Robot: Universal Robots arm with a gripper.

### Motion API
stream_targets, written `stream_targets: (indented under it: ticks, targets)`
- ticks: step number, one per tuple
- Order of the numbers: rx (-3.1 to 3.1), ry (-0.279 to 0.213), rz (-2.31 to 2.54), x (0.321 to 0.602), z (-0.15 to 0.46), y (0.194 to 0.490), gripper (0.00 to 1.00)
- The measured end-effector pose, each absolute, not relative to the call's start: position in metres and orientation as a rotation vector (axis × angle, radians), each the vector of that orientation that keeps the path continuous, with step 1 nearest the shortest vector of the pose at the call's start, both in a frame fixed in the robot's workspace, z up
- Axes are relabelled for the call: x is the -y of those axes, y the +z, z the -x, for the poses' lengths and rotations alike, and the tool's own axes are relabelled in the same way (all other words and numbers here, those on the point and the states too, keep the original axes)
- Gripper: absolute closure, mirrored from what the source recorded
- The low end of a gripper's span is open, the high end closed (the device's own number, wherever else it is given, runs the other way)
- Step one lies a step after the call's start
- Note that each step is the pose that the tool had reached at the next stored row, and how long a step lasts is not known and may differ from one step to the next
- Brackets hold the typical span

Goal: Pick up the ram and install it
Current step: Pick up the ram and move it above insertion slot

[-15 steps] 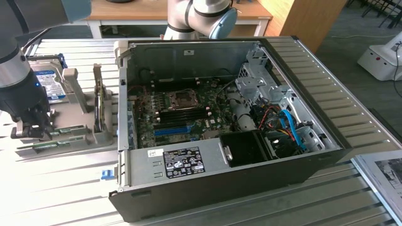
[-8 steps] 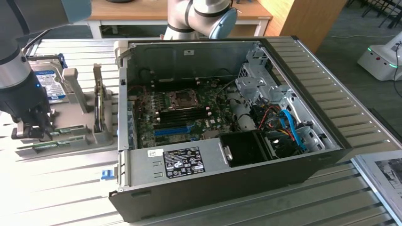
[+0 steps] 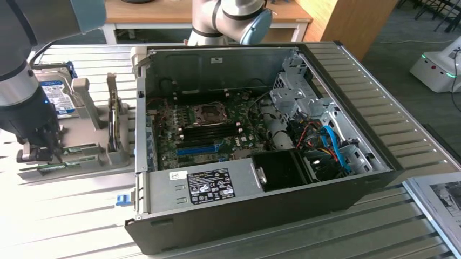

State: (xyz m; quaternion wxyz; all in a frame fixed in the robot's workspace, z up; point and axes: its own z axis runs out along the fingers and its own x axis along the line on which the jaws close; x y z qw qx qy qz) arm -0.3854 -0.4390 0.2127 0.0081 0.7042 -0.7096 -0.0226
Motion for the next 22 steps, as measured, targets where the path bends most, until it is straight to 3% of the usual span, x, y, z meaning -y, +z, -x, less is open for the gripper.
stream_targets:
  ticks: [22]
  targets:
    - [2.218,-0.070,-2.201,0.439,0.385,0.201,0.71]
